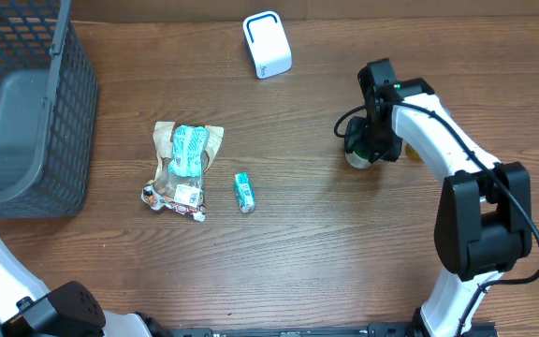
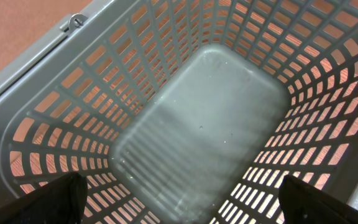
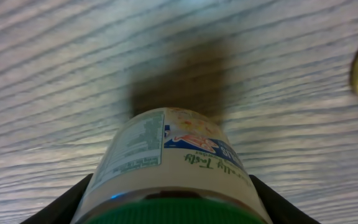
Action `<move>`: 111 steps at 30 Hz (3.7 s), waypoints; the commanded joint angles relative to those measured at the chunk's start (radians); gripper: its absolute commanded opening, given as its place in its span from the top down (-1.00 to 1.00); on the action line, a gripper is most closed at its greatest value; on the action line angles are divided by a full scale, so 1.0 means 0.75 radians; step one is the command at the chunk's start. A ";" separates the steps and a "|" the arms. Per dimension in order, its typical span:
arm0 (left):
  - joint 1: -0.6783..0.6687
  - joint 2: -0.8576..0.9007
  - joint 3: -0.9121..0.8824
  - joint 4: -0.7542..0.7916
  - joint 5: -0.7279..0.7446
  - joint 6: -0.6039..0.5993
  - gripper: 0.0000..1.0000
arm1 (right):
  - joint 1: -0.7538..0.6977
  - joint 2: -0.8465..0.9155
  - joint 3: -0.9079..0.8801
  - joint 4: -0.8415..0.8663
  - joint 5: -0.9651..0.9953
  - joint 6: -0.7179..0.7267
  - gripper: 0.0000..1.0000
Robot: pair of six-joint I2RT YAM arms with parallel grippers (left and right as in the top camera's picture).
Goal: Scan the item barcode
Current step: 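Move the green jar right away from the scanner and lower it, then release the jar and move the right gripper left toward the small box, then lower the right gripper over the small green-white box beside the snack bag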
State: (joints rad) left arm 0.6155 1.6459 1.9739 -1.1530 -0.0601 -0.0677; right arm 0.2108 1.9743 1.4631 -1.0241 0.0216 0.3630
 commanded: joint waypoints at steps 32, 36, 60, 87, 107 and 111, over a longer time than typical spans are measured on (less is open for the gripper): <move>-0.001 0.007 0.023 0.001 0.007 0.026 -0.99 | 0.006 0.002 -0.027 0.432 0.150 -0.213 -0.66; -0.001 0.007 0.023 0.001 0.008 0.026 -0.99 | 0.007 0.002 -0.027 0.592 0.145 -0.213 -0.65; -0.001 0.007 0.023 0.001 0.007 0.026 -0.99 | 0.484 0.002 -0.027 0.475 -0.371 -0.199 -1.00; -0.001 0.007 0.023 0.001 0.008 0.026 -0.98 | 0.570 0.003 -0.030 0.475 -0.370 -0.197 -1.00; -0.001 0.007 0.023 0.001 0.008 0.026 -0.99 | 0.573 0.002 0.061 0.463 -0.371 -0.165 -0.68; -0.001 0.007 0.023 0.001 0.007 0.026 -0.99 | 0.576 0.002 0.147 0.386 -0.371 -0.134 -0.46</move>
State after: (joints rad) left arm 0.6155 1.6459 1.9739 -1.1530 -0.0601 -0.0677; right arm 0.6373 1.9743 1.5066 -0.7265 -0.2550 0.2337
